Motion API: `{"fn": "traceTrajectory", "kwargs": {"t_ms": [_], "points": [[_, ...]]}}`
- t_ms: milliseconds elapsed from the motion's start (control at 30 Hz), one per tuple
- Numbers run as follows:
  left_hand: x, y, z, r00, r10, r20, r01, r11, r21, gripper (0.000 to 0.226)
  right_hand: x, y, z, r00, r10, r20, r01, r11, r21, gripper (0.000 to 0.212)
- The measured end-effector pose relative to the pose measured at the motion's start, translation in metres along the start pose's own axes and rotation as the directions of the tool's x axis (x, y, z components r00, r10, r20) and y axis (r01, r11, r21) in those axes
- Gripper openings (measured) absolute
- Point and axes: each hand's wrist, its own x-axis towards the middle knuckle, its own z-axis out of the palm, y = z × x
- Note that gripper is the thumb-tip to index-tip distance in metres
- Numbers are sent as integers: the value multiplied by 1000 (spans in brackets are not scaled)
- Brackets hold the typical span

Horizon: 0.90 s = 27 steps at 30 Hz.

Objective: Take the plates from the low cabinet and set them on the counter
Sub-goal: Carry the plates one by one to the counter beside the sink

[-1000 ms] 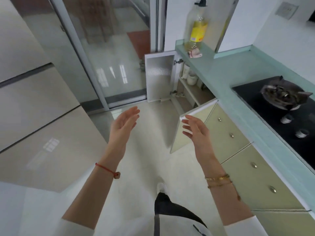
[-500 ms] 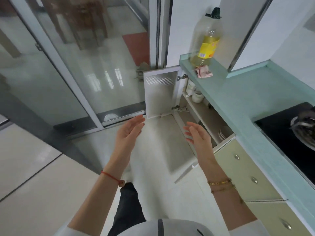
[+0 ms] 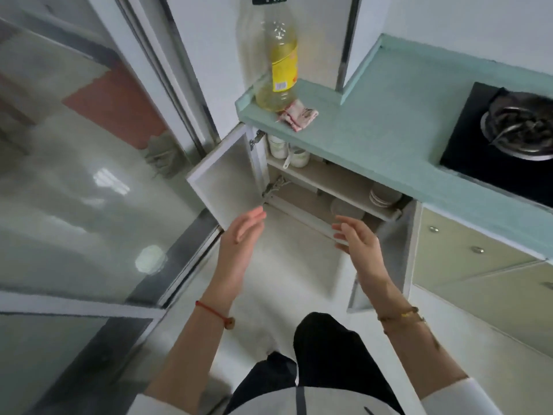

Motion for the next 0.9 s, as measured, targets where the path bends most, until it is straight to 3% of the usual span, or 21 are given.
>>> {"fn": "traceTrajectory", "kwargs": {"t_ms": [233,500,700,900], "points": [[110,-17,20,977,-106,184,87,990,107,29,57,19,2,960,119,-252,-100,991,88,26],[225,-70,61,955,-181,235,141,974,178,29,157,68,-3,900,249,-357,-225,968,110,26],[326,-157,103,946,-209,248,154,962,224,29,262,144,-7,863,277,-422,-258,961,104,25],[427,-306,146,907,-246,341,119,927,355,30,365,276,-11,810,305,-500,-258,952,164,22]]}}
